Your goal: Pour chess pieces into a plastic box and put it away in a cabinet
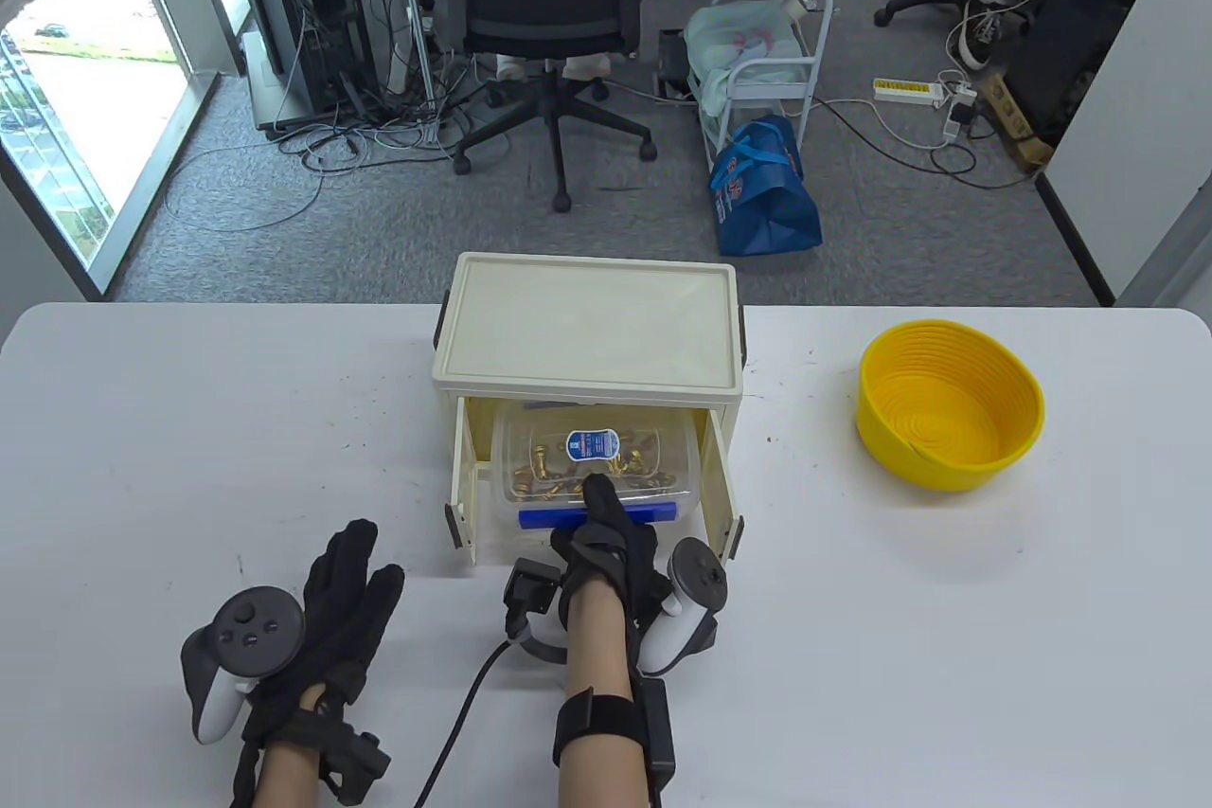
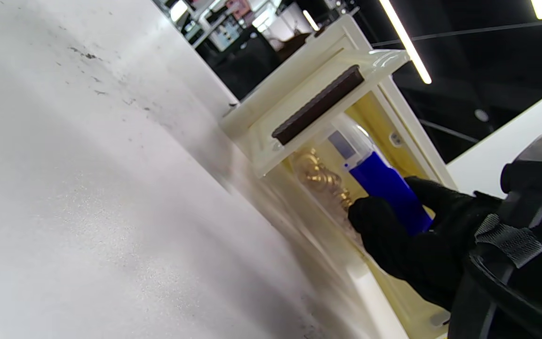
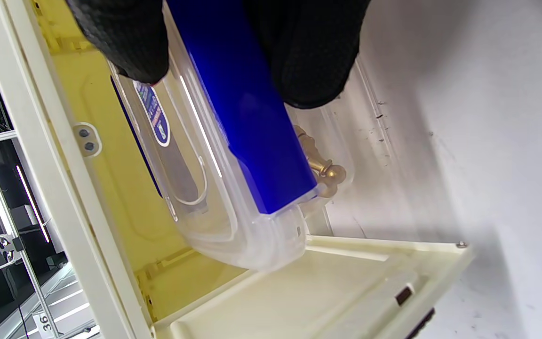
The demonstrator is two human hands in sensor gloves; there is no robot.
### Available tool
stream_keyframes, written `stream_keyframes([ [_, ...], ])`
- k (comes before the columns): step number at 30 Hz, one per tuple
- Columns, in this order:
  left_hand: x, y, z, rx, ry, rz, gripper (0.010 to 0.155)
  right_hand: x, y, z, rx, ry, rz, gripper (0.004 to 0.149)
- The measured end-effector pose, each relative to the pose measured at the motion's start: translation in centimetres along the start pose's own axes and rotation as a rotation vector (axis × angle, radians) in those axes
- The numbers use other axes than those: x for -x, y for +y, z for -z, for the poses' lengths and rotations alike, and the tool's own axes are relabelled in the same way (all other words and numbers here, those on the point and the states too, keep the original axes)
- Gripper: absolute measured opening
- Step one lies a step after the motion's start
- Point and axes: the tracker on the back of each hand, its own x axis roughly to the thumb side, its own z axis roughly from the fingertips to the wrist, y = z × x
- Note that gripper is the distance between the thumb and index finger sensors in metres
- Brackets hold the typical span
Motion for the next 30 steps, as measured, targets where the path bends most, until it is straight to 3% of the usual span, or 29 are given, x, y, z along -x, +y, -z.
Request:
stream_keyframes([
  [19, 0.0, -0.1, 0.1, 0.004, -0.001, 0.013, 0.089, -1.8, 3.5, 3.8, -0.051, 0.000, -0.017, 0.075],
  [30, -0.1, -0.4, 0.2, 0.008, 0.001, 0.046, 0.089, -2.7, 3.7, 6.1, -0.036, -0.017, -0.007, 0.075],
])
